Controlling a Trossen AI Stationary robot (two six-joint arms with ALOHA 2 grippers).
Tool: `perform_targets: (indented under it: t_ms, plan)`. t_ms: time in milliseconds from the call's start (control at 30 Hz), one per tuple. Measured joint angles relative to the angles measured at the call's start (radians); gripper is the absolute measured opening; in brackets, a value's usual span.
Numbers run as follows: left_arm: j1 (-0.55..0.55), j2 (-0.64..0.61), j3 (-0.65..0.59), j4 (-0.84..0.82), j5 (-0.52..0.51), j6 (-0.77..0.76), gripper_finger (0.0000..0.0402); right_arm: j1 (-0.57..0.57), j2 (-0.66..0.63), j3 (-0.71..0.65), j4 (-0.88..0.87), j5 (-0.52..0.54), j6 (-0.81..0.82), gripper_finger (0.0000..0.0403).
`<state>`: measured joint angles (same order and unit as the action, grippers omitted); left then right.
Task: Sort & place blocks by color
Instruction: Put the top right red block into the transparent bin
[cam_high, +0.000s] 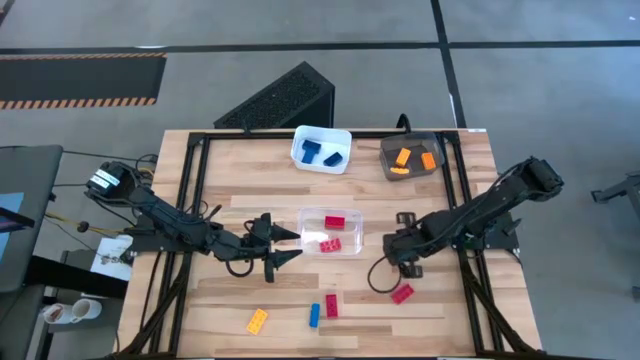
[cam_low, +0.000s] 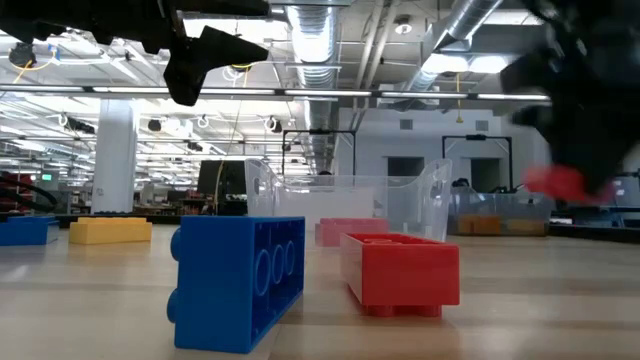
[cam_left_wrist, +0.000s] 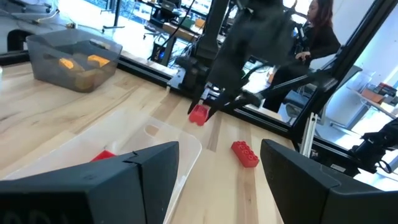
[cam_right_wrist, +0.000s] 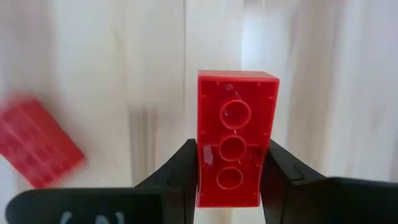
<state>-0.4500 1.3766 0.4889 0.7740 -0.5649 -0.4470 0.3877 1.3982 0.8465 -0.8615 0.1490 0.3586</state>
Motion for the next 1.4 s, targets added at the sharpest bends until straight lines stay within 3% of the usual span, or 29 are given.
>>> perform_targets:
  t_ms: [200,467,767,1133,1400]
  plan:
    - [0.0,0.0,0.0,-0.002,-0.001,-0.007,0.0217,-0.036,-0.001,0.148,0.176,0.084,-0.113,0.0122]
    - [0.0,0.0,0.0,-0.002,-0.002,-0.007,0.0217,-0.166,0.019,0.189,0.4,0.084,-0.182,0.0122]
    - [0.0,0.0,0.0,-0.013,-0.006,-0.006,0.0217,-0.297,0.081,0.186,0.486,-0.024,-0.184,0.0125]
    - [0.0,0.0,0.0,-0.034,-0.023,-0.018,0.0217,-0.281,0.246,0.188,0.561,-0.076,-0.127,0.0202]
    - [0.0,0.0,0.0,-0.046,-0.022,-0.019,0.0217,-0.285,0.271,0.195,0.556,-0.125,-0.106,0.026]
